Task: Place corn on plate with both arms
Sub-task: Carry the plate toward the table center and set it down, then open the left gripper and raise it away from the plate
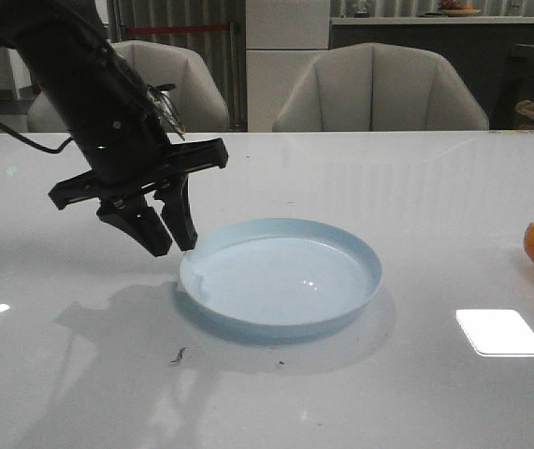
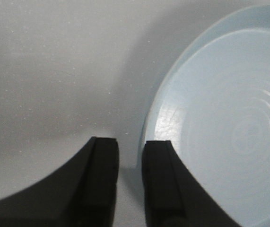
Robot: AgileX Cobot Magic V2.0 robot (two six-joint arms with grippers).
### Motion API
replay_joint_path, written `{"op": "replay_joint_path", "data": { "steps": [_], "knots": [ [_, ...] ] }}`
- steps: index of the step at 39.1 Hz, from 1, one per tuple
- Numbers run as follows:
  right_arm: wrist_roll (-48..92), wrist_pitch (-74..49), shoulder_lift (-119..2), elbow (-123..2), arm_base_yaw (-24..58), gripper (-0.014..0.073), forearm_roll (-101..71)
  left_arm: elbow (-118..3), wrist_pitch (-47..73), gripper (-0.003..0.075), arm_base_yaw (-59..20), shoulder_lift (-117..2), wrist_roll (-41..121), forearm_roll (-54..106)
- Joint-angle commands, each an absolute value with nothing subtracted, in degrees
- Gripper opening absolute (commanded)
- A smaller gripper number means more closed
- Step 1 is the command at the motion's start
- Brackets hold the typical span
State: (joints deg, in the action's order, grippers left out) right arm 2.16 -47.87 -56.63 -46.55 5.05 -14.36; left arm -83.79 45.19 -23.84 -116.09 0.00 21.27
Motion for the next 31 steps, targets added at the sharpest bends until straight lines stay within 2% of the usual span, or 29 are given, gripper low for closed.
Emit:
{"op": "replay_joint_path", "data": {
  "steps": [1, 4, 16, 23, 31],
  "knots": [
    [2.46, -45.44, -56.28, -48.52, 5.16, 0.0476, -15.38, -85.70, 44.65, 0.0369, -24.13, -112.87, 0.00, 21.72],
    [2.46, -45.44, -56.28, -48.52, 5.16, 0.0476, -15.38, -85.79, 44.50, 0.0414, -23.90, -112.87, 0.00, 21.63],
    [2.46, -45.41, -56.28, -48.52, 5.16, 0.0476, -15.53, -94.19, 55.47, 0.0405, -19.41, -111.61, 0.00, 13.09],
    [2.46, -44.80, -56.28, -48.52, 5.16, 0.0476, -15.62, -98.53, 57.02, 0.0365, -15.97, -105.74, 1.71, 6.79],
    [2.46, -44.58, -56.28, -48.52, 5.16, 0.0476, -15.62, -98.77, 52.89, 0.0298, -13.09, -95.71, 1.81, 3.30]
  ]
}}
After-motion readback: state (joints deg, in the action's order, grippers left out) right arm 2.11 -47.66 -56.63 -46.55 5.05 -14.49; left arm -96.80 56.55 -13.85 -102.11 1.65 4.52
